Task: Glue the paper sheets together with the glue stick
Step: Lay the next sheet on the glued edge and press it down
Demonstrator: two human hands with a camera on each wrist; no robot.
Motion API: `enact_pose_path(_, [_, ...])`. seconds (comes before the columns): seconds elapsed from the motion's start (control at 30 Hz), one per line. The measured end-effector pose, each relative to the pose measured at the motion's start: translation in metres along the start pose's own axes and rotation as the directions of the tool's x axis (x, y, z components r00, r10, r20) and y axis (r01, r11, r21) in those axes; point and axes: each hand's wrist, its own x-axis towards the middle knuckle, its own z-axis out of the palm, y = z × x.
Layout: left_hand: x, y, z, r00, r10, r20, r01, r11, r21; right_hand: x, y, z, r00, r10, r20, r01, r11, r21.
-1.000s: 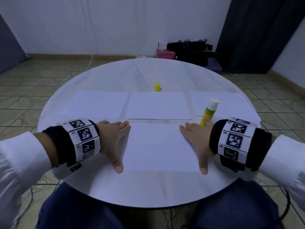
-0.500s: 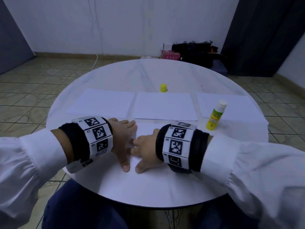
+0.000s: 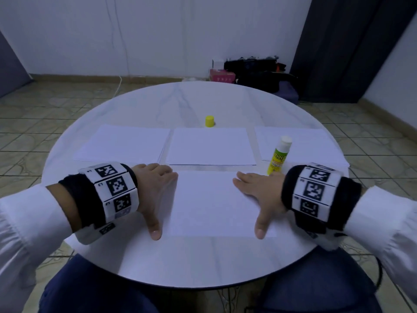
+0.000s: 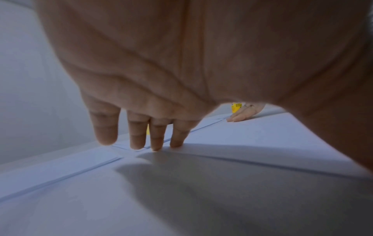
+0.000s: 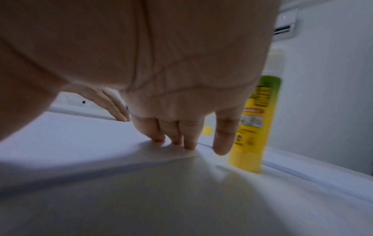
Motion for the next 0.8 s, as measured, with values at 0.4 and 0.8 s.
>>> enact_pose_path(0.4, [0.0, 0.003, -0.002, 1.0, -0.002, 0.009, 0.002, 1.0, 0.003, -0.006, 0.009, 0.004, 0.997, 0.073, -0.016, -0.074, 0.997, -0.03])
enact_pose_path(0.8, [0.0, 0.005, -0.002, 1.0, -0.019, -0.022, 0.016, 0.994, -0.104, 0.006, 0.0, 0.002, 0.991, 0.134, -0.009, -0.134, 0.983, -0.125])
